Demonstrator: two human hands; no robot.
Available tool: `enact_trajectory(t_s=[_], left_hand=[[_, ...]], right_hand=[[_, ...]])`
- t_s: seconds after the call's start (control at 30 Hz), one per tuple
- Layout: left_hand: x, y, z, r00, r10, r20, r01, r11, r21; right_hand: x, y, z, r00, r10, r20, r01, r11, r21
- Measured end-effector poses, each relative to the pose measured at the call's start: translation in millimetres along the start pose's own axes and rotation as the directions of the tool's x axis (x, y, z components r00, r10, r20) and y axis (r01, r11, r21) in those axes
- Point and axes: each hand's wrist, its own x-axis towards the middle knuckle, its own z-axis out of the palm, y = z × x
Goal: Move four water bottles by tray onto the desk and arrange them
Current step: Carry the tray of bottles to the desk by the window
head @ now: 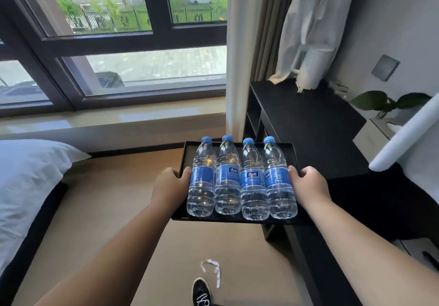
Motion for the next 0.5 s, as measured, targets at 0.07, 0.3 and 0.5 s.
enact_trajectory(t_s=[0.07,0.3,0.5], left_hand=[[34,6,-3,1.0,0.017,0.01,-0.017,1.0,0.007],[140,22,-3,0.994,0.068,0.08,-0.068,0.998,-0.004],[202,39,11,0.989,0.098,0.11,-0.099,0.995,-0.001]], right_hand=[[20,-18,12,1.0,0.014,-0.009,-0.014,1.0,0.006],[80,-62,51,0.996,0.076,-0.052,-0.075,0.997,0.022],[122,-83,69,0.988,0.133,-0.083,-0.132,0.991,0.013]])
